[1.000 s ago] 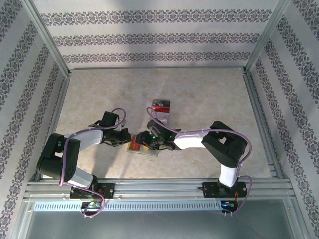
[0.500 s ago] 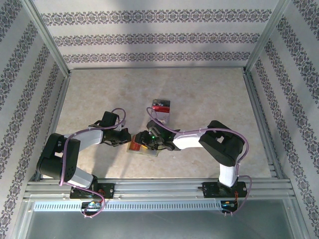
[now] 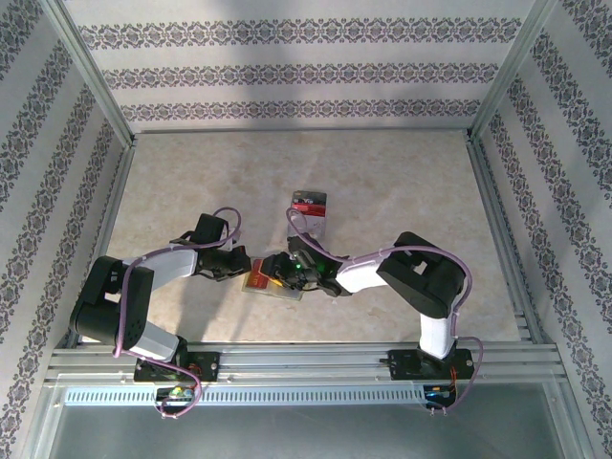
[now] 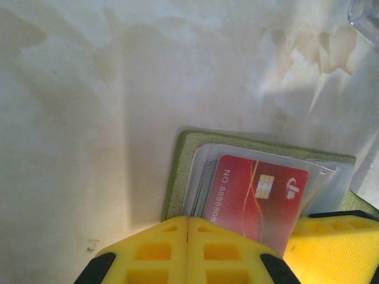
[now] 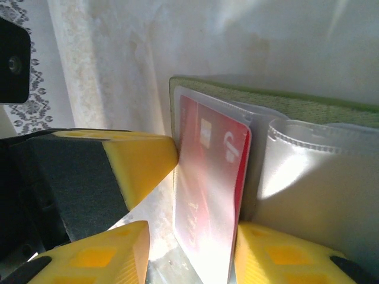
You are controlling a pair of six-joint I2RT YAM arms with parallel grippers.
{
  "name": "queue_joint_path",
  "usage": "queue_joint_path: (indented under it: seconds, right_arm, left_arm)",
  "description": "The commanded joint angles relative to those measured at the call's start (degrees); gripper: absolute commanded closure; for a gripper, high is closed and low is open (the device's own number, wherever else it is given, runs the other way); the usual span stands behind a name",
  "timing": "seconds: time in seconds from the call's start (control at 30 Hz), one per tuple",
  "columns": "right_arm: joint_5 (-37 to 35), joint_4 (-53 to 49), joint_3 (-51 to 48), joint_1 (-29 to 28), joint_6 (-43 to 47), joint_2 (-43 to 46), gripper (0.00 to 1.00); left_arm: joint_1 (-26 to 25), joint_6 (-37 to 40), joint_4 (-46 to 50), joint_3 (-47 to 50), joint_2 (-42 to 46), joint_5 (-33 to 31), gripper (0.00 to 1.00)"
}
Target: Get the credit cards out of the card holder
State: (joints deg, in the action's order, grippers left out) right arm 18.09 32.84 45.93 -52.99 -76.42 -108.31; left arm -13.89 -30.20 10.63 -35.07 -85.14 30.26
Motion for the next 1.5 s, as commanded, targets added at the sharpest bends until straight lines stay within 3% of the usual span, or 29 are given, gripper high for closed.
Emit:
queue_joint_path:
  seconds: [0.0,0.3,0.8,1.17,1.33,1.47]
  right_arm:
    - [-0.2,9.7,0.0,-0.4,0.1,-2.6,0.61]
    - [-1.7,13.2,-3.8,-0.3,3.9,3.0,0.69]
    - [-2.2,12.4,-5.6,-0.2,3.2,3.9,0.78]
    - [-2.2,10.3,-5.6,-0.1,2.1,2.8,0.77]
    - [-3.4,5.7,-6.2,0.3,2.1,4.3,0.64]
    - [-3.0,3.0,-4.9,0.3,3.3,5.1,0.63]
  left_arm:
    - [-1.2,0.2,3.9,1.1,-0.5,-1.3,1.0]
    - [-1.3,0.3,3.9,1.0,-0.8,-1.5,1.0]
    - [-1.3,0.5,5.2,0.9,0.1,-2.4,1.0]
    - [-1.3,0.6,5.5,0.5,0.4,-2.2,1.0]
    - [-1.3,-0.9,3.2,0.5,2.1,1.0,1.0]
    - [-1.3,-2.7,2.0,-0.7,5.2,3.5,0.97]
